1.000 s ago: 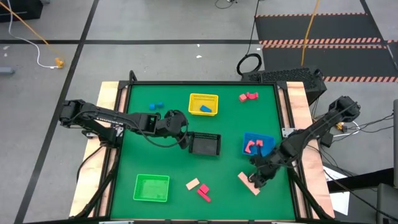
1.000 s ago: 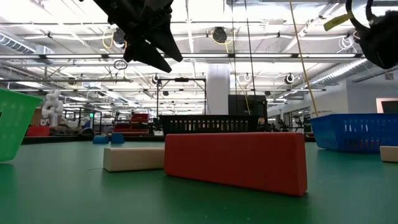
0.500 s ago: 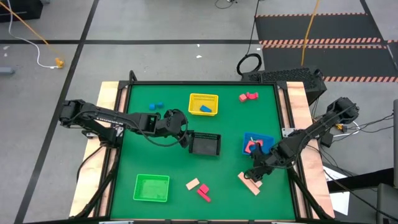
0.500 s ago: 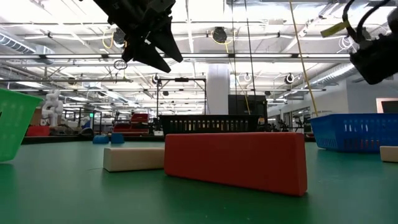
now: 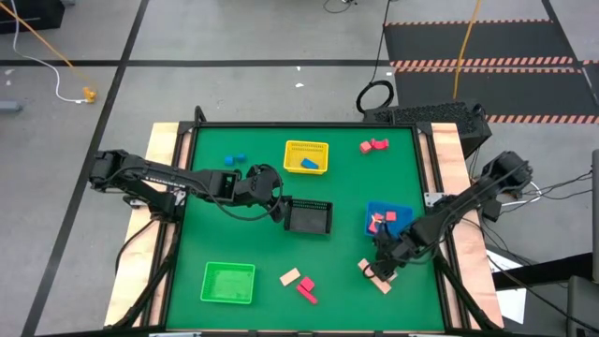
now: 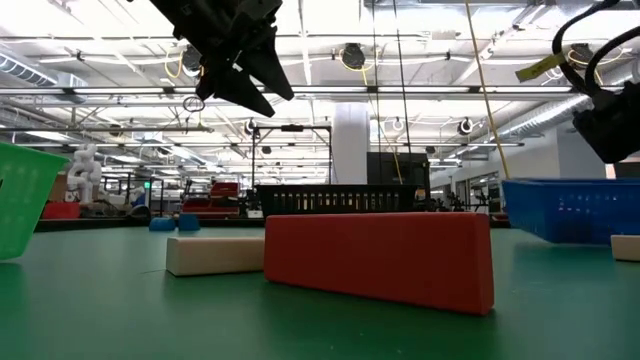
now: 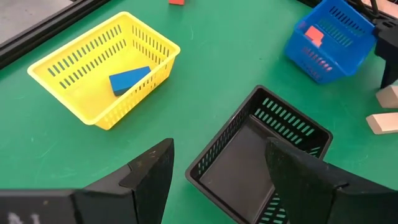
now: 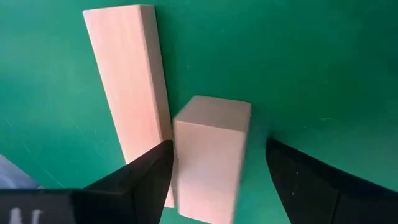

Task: Sort & place blocks by color
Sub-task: Put the right brown block into the green bin

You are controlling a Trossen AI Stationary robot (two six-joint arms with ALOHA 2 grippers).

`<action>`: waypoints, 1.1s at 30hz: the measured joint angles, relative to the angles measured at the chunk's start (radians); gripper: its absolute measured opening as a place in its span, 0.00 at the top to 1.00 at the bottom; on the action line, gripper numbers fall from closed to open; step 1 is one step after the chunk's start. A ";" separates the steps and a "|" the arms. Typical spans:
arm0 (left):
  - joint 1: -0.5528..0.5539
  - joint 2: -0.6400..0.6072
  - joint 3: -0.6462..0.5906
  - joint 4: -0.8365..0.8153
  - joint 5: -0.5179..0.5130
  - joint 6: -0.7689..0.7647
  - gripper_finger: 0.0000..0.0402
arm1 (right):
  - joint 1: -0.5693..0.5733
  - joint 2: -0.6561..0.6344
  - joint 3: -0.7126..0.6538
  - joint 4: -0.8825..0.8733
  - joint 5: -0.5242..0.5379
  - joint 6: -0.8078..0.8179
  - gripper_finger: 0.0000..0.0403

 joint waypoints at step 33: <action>0.000 0.000 -0.001 0.030 0.001 0.000 0.37 | -0.027 -0.324 -0.001 0.131 0.348 0.079 0.72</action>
